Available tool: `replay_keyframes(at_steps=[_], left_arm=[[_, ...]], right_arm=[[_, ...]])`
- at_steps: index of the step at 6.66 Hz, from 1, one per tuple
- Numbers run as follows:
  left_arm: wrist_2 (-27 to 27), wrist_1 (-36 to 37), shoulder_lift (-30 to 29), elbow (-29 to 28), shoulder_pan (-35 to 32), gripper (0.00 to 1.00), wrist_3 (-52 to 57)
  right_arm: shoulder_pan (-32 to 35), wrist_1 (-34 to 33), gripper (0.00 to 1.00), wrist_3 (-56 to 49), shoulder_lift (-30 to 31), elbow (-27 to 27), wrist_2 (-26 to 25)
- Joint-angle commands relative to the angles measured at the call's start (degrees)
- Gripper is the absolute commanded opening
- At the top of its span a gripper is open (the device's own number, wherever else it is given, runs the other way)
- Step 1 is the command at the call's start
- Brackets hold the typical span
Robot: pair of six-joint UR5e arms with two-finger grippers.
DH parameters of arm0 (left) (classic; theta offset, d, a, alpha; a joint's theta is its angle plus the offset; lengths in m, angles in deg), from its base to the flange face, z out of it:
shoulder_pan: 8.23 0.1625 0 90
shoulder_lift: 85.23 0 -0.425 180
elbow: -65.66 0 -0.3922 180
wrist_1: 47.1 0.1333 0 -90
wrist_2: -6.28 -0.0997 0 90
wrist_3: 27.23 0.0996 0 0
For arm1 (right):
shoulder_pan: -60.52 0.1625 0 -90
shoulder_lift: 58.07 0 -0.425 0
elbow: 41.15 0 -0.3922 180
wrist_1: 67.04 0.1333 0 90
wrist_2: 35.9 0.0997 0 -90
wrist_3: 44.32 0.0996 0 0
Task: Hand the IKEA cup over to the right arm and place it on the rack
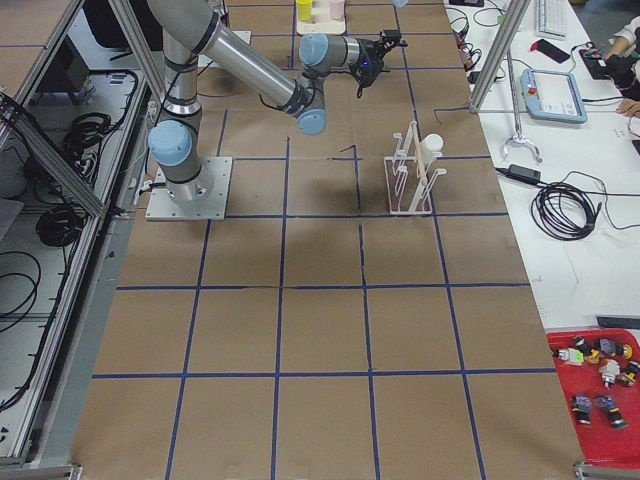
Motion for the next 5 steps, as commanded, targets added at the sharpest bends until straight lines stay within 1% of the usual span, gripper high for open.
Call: replay_keyframes(at_steps=[1,3,5], left_arm=[[3.4,9.6,-0.7,4.5,-2.6,0.00,0.0],[3.9,11.6,-2.2,4.6,-6.0,0.00,-0.3],[3.8,12.1,-2.2,4.7,-9.3,0.00,-0.9]], right_arm=[[-0.1,0.0,1.00,0.1,-0.7,0.7,0.0],[0.8,-0.2,1.00,0.1,-0.7,-0.3,0.0],[2.4,0.0,1.00,0.0,-0.9,-0.6,-0.9]])
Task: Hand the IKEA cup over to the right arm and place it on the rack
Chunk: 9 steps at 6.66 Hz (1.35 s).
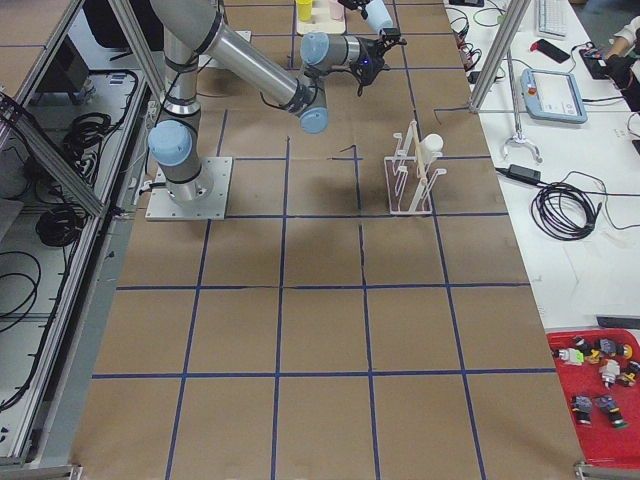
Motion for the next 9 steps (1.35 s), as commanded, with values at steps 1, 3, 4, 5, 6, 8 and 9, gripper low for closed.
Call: replay_keyframes(at_steps=[1,3,4,5,6,8,9], left_arm=[[-0.2,0.4,-0.1,0.1,-2.8,0.00,-0.8],[-0.3,1.3,-0.2,0.1,-2.9,0.00,-1.6],[-0.3,1.3,-0.1,0.1,-2.9,0.00,-1.7],[-0.4,1.3,0.1,0.1,-2.9,0.00,-1.8],[-0.4,1.3,0.2,0.1,-2.9,0.00,-2.1],[-0.4,1.3,0.3,0.1,-2.9,0.00,-2.3],[-0.4,1.3,0.4,0.1,-2.9,0.00,-2.4]], right_arm=[[0.8,-0.1,1.00,0.3,0.0,-1.5,-0.1],[3.0,0.2,1.00,-0.3,0.7,-3.5,0.0],[3.0,0.1,1.00,-0.5,2.1,-5.1,0.5],[3.0,0.4,1.00,-0.3,4.2,-5.5,2.0],[2.8,0.7,1.00,0.0,5.5,-5.3,2.3],[3.2,0.3,0.99,0.4,5.8,-4.9,2.3],[4.3,0.5,0.99,0.5,5.8,-4.5,2.3]])
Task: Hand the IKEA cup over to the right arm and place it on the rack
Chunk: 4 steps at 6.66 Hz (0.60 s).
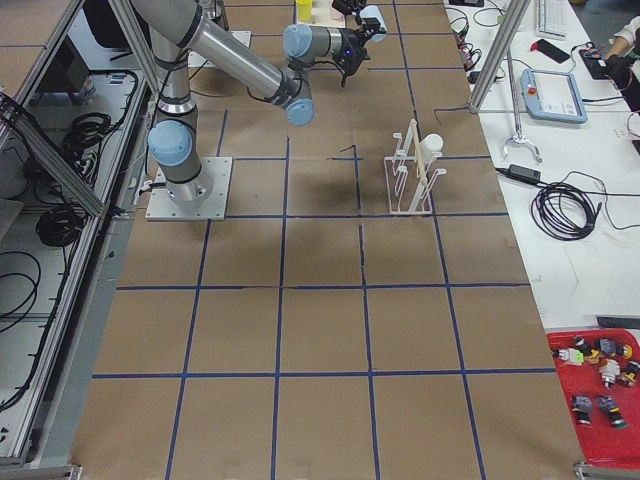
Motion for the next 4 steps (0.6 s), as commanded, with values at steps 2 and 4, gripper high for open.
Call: replay_keyframes(at_steps=[2,4], left_arm=[[-0.1,0.0,0.2,0.0,0.0,0.00,-0.2],[-0.2,0.0,0.1,0.0,0.0,0.00,-0.2]], right_arm=[[1.6,0.3,0.99,0.3,-0.4,2.1,-0.1],[2.4,0.3,0.98,0.0,-1.5,2.4,-0.2]])
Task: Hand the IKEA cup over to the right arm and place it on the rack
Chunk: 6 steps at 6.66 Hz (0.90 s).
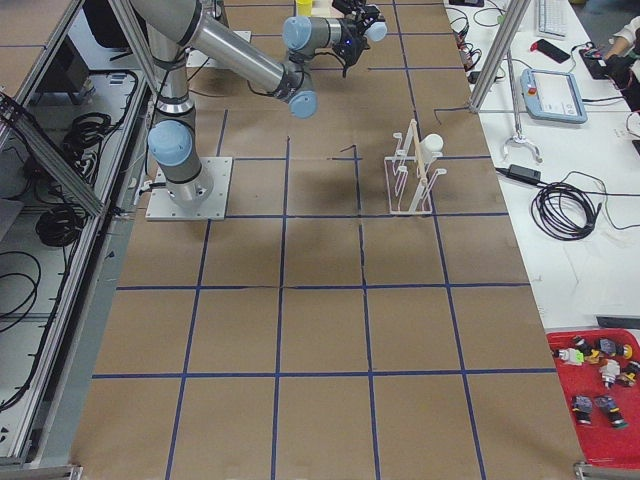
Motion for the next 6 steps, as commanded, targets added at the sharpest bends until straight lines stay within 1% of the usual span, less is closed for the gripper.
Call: replay_keyframes(at_steps=[1,3,6], left_arm=[[-0.1,0.0,-0.1,0.0,0.0,0.00,-0.1],[-0.1,0.0,-0.1,0.0,0.0,0.00,-0.5],[-0.2,0.6,-0.2,0.0,0.0,0.00,-0.7]], right_arm=[[0.9,0.0,0.97,-0.2,-1.9,1.4,-0.1],[2.6,0.0,0.96,-0.1,-4.1,3.9,-0.3],[3.4,0.1,0.96,0.4,-4.8,4.3,-0.4]])
